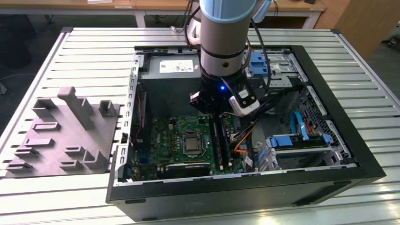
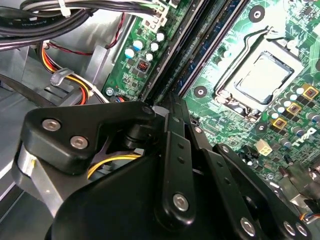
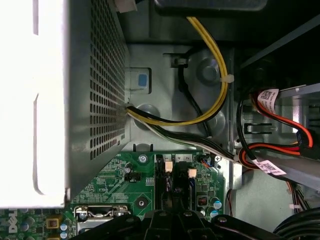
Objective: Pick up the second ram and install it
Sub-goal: 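Press down the second ram until it locks into place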
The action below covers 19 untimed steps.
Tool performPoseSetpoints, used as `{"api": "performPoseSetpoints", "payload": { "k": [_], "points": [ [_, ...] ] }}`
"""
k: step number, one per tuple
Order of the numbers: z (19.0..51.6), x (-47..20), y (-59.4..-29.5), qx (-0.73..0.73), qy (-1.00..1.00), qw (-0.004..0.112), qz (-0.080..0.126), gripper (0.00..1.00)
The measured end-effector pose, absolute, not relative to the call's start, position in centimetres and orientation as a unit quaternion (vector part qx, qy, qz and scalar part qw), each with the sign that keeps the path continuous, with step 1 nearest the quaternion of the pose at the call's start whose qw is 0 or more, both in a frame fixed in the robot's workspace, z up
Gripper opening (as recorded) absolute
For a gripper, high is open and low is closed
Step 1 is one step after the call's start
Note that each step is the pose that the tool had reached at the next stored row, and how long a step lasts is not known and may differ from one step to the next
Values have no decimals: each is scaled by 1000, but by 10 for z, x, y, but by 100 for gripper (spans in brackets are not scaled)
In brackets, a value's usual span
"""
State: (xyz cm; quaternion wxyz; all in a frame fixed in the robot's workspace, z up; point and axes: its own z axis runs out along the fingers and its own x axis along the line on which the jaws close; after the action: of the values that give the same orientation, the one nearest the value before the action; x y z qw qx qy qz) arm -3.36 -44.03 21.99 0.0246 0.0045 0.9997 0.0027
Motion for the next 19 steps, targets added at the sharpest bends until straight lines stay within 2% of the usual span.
{"api": "performPoseSetpoints", "payload": {
  "k": [19],
  "points": [
    [217,-34,-440,4,1000,25,3,10]
  ]
}}
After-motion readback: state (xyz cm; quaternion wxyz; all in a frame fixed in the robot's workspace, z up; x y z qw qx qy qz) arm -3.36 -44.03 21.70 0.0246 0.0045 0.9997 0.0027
